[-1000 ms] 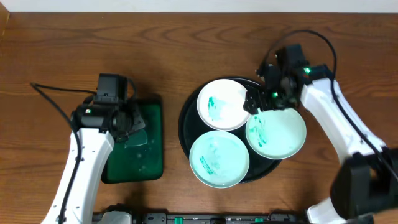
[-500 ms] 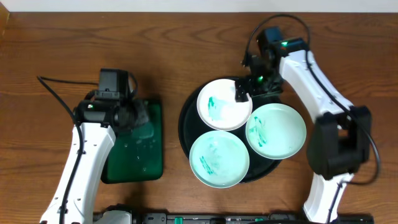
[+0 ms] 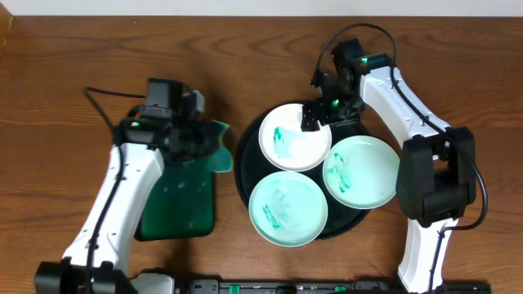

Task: Clean dirty plates on tray and stack at the side
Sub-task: 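Move the right gripper to the rim of the top plate and grip it, then carry the sponge with the left gripper onto the top plate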

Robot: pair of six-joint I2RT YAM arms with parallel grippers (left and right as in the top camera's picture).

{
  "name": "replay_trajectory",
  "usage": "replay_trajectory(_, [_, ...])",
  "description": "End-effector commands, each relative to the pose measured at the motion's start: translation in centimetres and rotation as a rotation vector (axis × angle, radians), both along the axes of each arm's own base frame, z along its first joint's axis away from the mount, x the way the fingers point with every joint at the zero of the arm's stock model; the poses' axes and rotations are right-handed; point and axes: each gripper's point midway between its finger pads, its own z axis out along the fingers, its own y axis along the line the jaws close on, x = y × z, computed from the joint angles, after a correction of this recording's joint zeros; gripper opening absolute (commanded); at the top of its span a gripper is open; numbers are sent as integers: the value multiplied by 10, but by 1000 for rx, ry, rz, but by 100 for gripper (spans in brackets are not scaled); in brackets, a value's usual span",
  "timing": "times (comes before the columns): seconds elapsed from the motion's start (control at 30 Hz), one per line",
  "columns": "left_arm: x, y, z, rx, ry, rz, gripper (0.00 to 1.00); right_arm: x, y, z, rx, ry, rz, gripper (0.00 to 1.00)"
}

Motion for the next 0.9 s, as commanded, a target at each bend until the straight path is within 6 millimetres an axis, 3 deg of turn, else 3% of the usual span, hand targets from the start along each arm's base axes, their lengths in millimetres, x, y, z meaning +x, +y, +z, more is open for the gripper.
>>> replay_trajectory(0.0, [2, -29, 9, -40, -42, -97, 7, 6, -5, -2, -23, -5, -60, 89])
replay_trajectory(0.23, [10, -47, 17, -65, -99, -114, 7, 6, -12, -17, -54, -9, -89, 89])
replay_trajectory(0.47, [12, -47, 18, -69, -105, -108, 7, -6, -16, -52, -54, 7, -125, 76])
replay_trajectory(0.77, [12, -47, 18, -69, -105, -108, 7, -4, -19, -59, -67, 13, -198, 34])
replay_trajectory(0.87, [13, -47, 18, -70, -108, -109, 7, -2, -19, -58, -64, 14, -222, 7])
